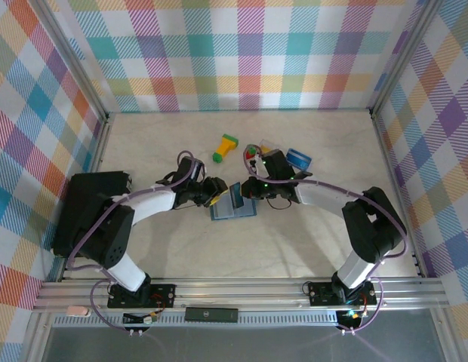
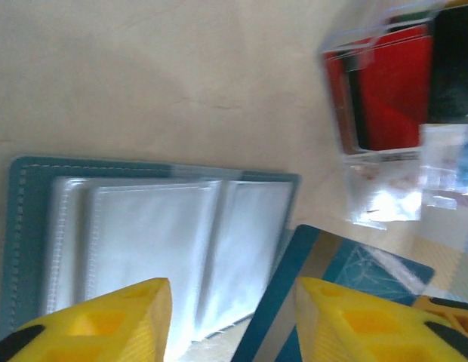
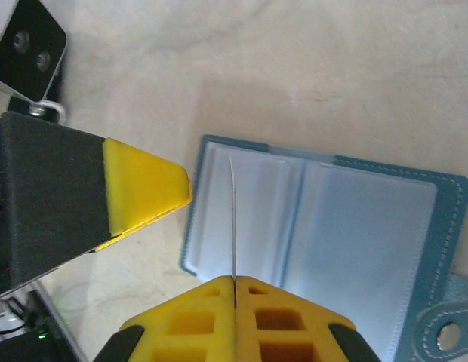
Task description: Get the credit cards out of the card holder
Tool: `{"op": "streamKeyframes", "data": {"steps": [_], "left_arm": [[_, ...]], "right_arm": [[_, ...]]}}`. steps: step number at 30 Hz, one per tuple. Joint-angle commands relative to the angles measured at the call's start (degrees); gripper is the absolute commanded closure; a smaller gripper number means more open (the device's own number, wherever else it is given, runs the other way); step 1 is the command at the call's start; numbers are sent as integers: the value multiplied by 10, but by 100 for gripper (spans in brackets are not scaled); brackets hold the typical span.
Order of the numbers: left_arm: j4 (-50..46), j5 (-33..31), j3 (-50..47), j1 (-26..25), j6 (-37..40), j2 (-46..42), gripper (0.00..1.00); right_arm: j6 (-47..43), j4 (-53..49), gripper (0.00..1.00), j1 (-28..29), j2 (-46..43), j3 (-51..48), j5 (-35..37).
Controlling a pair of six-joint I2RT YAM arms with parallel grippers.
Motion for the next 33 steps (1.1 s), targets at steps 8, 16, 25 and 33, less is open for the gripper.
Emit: {"op": "streamKeyframes", "data": {"steps": [8, 16, 25, 33], "left_arm": [[181, 92, -25, 11, -39, -71, 37], [256, 162, 5, 12, -57, -68, 45], [269, 187, 22, 23, -55, -100, 85], [273, 190, 37, 24, -68, -99, 100]], "right_arm": [[121, 155, 100, -67, -43, -18, -214], [201, 219, 100, -98, -54, -2, -287], [234, 260, 99, -112, -58, -3, -310], [255, 289, 75, -104, -61, -3, -330]]}}
